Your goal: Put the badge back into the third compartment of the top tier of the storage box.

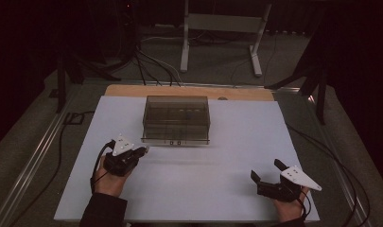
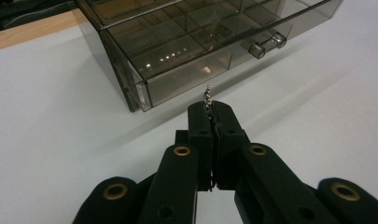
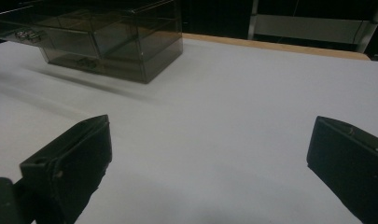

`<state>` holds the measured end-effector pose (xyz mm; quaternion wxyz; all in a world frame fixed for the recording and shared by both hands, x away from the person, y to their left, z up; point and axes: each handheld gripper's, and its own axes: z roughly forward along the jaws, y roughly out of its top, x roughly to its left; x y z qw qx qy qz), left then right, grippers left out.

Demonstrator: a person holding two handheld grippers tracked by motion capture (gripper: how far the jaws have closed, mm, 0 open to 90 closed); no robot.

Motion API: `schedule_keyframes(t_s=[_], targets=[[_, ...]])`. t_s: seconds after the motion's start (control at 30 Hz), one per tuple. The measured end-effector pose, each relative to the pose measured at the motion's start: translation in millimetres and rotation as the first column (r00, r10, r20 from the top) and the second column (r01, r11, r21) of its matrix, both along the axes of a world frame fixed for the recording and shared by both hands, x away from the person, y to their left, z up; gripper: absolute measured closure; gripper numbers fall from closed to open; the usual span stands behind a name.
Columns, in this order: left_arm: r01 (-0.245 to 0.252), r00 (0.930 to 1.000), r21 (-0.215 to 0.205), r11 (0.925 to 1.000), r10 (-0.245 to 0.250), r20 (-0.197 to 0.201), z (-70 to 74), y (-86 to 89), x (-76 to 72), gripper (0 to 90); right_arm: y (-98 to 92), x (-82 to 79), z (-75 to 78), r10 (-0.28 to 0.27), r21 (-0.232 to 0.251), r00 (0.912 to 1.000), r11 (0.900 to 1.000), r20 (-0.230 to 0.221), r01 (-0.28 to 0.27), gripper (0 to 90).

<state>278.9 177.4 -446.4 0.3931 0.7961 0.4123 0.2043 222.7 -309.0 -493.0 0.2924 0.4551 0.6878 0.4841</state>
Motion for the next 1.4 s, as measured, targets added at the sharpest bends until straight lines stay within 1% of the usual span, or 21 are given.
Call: schedule_keyframes(t_s=[0.4,0.67,1.1,1.2,1.4], targets=[[0.009,1.0,-0.003,1.0,-0.009,0.003,3.2,-3.3,3.5,89.4,0.0,0.2,0.0,0.001,0.003,1.0,1.0,-0.002,-0.001,0.2],[0.013,0.9999,-0.028,0.9995,-0.013,0.011,7.5,-5.7,7.5,89.4,-0.3,-0.1,0.4,-0.003,0.007,1.0,1.0,-0.002,0.003,0.2],[0.032,0.9993,-0.04,0.9987,-0.031,0.02,12.4,-14.2,13.9,89.4,-0.9,-0.2,0.5,-0.003,0.007,1.0,1.0,-0.001,0.003,0.2],[0.035,0.9992,-0.049,0.9982,-0.034,0.022,13.0,-15.9,15.5,89.4,-0.9,-0.2,0.5,-0.002,0.007,1.0,1.0,-0.001,0.002,0.2],[0.042,0.9989,-0.049,0.9979,-0.041,0.025,15.3,-19.7,18.7,89.4,-1.2,-0.1,0.5,-0.003,0.007,1.0,1.0,-0.001,0.003,0.2]])
